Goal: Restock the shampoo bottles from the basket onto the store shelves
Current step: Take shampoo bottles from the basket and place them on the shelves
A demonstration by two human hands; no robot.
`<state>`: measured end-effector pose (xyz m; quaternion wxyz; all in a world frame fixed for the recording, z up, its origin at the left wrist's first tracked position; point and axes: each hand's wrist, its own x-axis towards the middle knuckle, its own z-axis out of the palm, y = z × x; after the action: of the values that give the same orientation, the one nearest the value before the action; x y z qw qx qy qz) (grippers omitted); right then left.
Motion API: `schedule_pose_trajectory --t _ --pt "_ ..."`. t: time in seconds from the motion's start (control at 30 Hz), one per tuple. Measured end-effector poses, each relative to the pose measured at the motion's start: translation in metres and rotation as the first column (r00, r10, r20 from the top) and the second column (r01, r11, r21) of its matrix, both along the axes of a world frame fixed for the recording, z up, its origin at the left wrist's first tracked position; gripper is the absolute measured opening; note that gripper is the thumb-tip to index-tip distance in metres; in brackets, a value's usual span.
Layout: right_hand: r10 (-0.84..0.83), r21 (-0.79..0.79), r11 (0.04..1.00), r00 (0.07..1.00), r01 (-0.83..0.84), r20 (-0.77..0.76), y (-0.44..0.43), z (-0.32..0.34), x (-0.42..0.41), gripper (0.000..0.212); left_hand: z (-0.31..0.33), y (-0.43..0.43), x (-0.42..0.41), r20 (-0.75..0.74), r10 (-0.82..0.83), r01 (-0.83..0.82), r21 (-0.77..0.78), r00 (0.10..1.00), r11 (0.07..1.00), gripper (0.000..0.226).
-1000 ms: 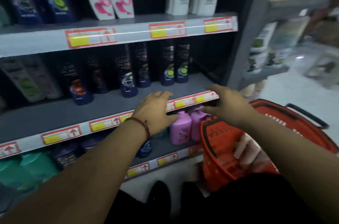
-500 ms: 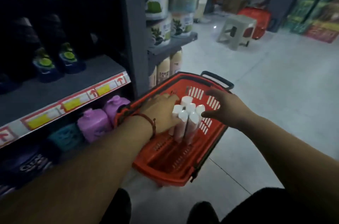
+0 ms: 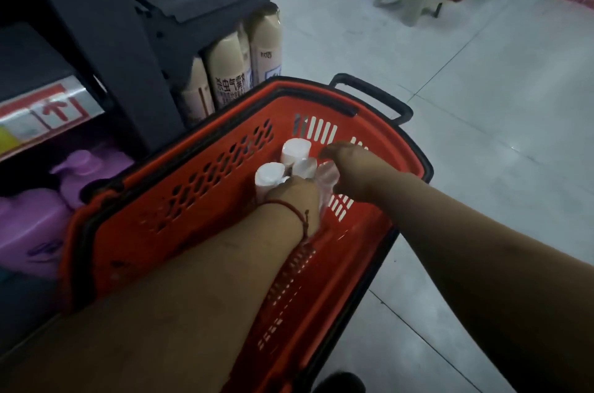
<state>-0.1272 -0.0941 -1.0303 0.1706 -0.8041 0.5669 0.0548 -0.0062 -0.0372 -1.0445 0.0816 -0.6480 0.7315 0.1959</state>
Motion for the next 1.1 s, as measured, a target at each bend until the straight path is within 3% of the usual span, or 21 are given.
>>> schedule_pose_trajectory --t 0.1,0.2,0.33,0.43,0.6,0.63,0.7,0.77,0.83,0.93,1.0,1.1 --pt "0.021 0.033 0.999 0.999 -0.02 -0.045 -0.021 -0.024 0.006 0.062 -0.034 -0.02 -0.012 0.107 -0.058 0.057 0.006 0.993 0.998 0.051" --pt "0.052 0.001 0.999 0.995 -0.052 -0.089 -0.031 -0.036 0.006 0.059 -0.046 -0.031 -0.016 0.151 -0.013 0.0 0.086 0.988 0.996 0.048" --pt "0.027 -0.004 1.0 0.993 -0.028 -0.117 -0.03 -0.042 0.005 0.067 -0.049 -0.03 -0.025 0.221 0.047 -0.047 -0.003 0.974 0.999 0.07" --pt "-0.011 0.059 0.998 0.996 0.016 -0.086 -0.025 -0.047 0.008 0.088 -0.043 -0.018 -0.026 0.245 0.061 -0.037 -0.101 0.968 0.994 0.056" --pt "-0.023 0.133 0.991 0.998 0.032 -0.064 -0.025 -0.045 0.009 0.097 -0.054 0.006 -0.025 0.247 0.039 0.013 -0.204 0.968 0.979 0.045" --pt "-0.02 0.159 0.987 0.996 0.032 -0.082 -0.025 -0.045 0.008 0.097 -0.061 0.011 -0.024 0.222 0.051 -0.001 -0.222 0.974 0.975 0.044" --pt "-0.033 0.213 0.975 0.993 0.057 -0.117 -0.025 -0.044 0.008 0.092 -0.073 0.018 -0.016 0.008 0.139 -0.134 -0.215 0.99 0.967 0.047" --pt "-0.062 0.246 0.965 0.992 0.087 -0.107 -0.027 -0.044 0.008 0.083 -0.082 0.02 -0.006 -0.2 0.2 -0.238 -0.195 0.959 0.951 0.055" --pt "-0.09 0.279 0.955 0.994 0.102 -0.056 -0.029 -0.047 0.008 0.077 -0.092 0.016 0.002 -0.292 0.225 -0.29 -0.199 0.93 0.936 0.053" --pt "-0.075 0.285 0.955 0.996 0.086 -0.049 -0.032 -0.052 0.008 0.075 -0.101 0.013 0.005 -0.488 0.285 -0.373 -0.091 0.825 0.923 0.057" --pt "-0.04 0.251 0.966 0.996 0.059 -0.08 -0.034 -0.056 0.008 0.079 -0.101 0.014 0.004 -0.592 0.318 -0.385 0.014 0.741 0.923 0.045" --pt "0.039 0.245 0.97 0.987 0.0 -0.156 -0.038 -0.062 0.009 0.076 -0.107 0.012 0.003 -0.646 0.344 -0.41 0.051 0.682 0.911 0.045"
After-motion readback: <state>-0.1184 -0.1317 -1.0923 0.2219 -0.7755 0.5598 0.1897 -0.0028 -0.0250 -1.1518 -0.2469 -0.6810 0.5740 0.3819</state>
